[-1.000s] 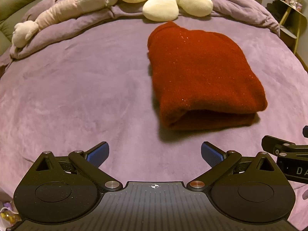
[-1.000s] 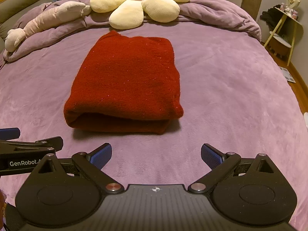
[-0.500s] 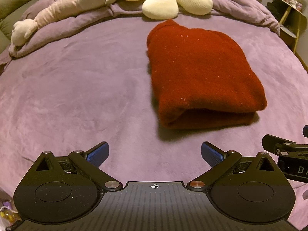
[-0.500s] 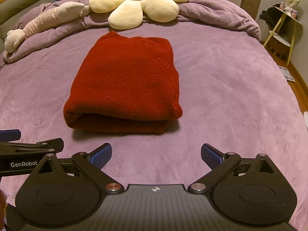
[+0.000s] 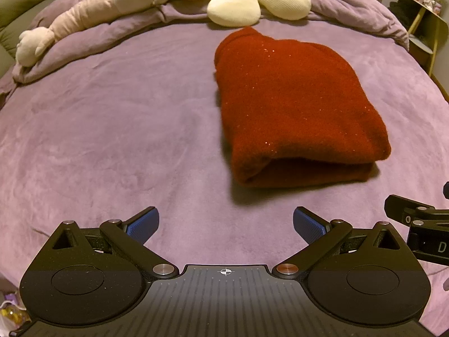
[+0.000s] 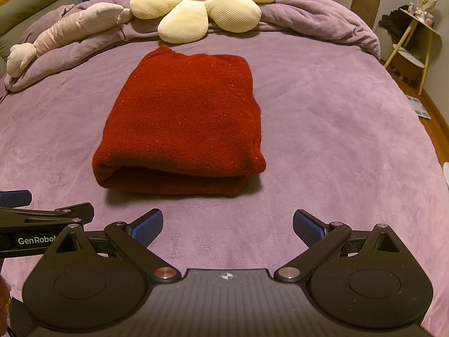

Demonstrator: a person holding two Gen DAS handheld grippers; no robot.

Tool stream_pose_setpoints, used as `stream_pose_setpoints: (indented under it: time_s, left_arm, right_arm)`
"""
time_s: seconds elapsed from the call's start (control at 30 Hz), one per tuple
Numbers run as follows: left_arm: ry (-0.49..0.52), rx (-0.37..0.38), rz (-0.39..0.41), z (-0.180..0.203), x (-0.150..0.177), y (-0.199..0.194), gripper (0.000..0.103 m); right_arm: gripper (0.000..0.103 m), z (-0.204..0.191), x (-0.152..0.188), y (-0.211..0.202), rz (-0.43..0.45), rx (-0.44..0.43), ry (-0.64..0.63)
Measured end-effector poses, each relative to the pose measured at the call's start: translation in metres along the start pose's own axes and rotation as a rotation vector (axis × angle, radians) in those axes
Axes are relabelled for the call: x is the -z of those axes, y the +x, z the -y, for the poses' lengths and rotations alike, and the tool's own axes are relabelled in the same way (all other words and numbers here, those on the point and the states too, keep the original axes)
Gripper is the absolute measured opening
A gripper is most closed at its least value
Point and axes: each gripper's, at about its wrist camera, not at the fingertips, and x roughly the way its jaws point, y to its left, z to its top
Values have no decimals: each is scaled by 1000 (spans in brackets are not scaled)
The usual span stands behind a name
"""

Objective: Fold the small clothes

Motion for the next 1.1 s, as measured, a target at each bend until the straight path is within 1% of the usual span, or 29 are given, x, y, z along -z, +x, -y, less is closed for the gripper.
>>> stream_pose_setpoints:
  time_s: [1.1]
  left_arm:
    - [10,0,-9,-3,1,5,103]
  right_arm:
    - [99,1,1,0,5,3,2]
